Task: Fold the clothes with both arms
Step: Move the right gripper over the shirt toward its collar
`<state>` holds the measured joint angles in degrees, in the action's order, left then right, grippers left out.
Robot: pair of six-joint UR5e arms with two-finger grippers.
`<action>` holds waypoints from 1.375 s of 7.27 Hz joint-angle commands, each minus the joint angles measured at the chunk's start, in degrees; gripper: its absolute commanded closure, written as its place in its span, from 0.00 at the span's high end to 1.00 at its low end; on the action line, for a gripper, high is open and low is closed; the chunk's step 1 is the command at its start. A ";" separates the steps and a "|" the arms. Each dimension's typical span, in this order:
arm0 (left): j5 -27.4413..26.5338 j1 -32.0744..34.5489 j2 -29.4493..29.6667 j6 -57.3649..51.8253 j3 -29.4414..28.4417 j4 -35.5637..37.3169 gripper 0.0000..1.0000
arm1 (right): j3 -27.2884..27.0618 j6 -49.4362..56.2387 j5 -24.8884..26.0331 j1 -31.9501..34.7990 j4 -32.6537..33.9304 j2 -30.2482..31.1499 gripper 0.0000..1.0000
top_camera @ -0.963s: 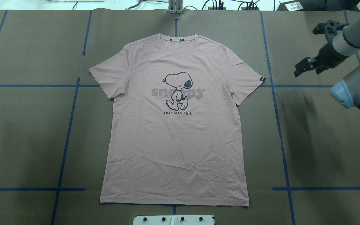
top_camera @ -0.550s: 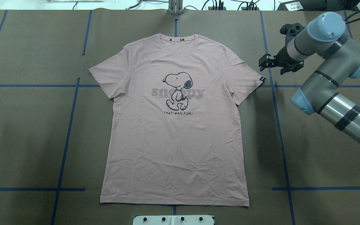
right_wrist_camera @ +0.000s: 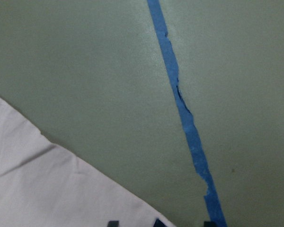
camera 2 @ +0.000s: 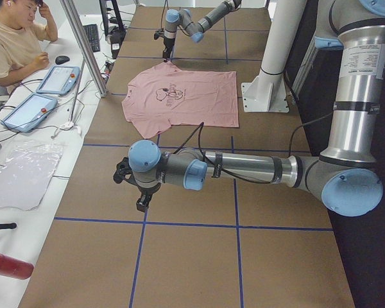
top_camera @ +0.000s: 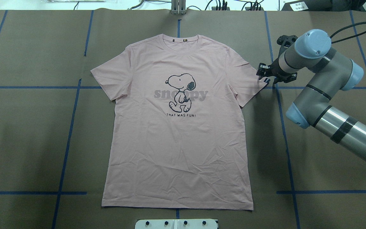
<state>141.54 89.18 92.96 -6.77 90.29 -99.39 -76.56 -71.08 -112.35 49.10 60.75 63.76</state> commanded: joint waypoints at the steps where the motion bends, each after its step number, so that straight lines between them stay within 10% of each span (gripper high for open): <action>1: 1.28 -0.06 0.02 0.01 -0.56 -0.02 1.00 | -0.25 -1.61 0.02 -0.23 -0.01 -0.30 0.00; 6: 1.46 -0.06 0.02 0.01 -0.30 -0.02 1.00 | 0.09 -3.44 0.11 -1.90 0.60 -8.01 0.00; 9: 3.03 -0.06 -0.06 0.09 -0.21 -0.11 1.00 | 14.27 -11.27 10.35 -6.90 0.52 -22.93 0.00; 10: 3.39 -0.06 -0.41 0.18 0.05 -0.11 1.00 | 16.25 -10.75 11.78 -8.05 0.25 -24.89 0.87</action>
<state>144.32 89.12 92.82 -6.69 90.13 -99.48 -64.86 -81.67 -103.72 42.90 61.27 43.14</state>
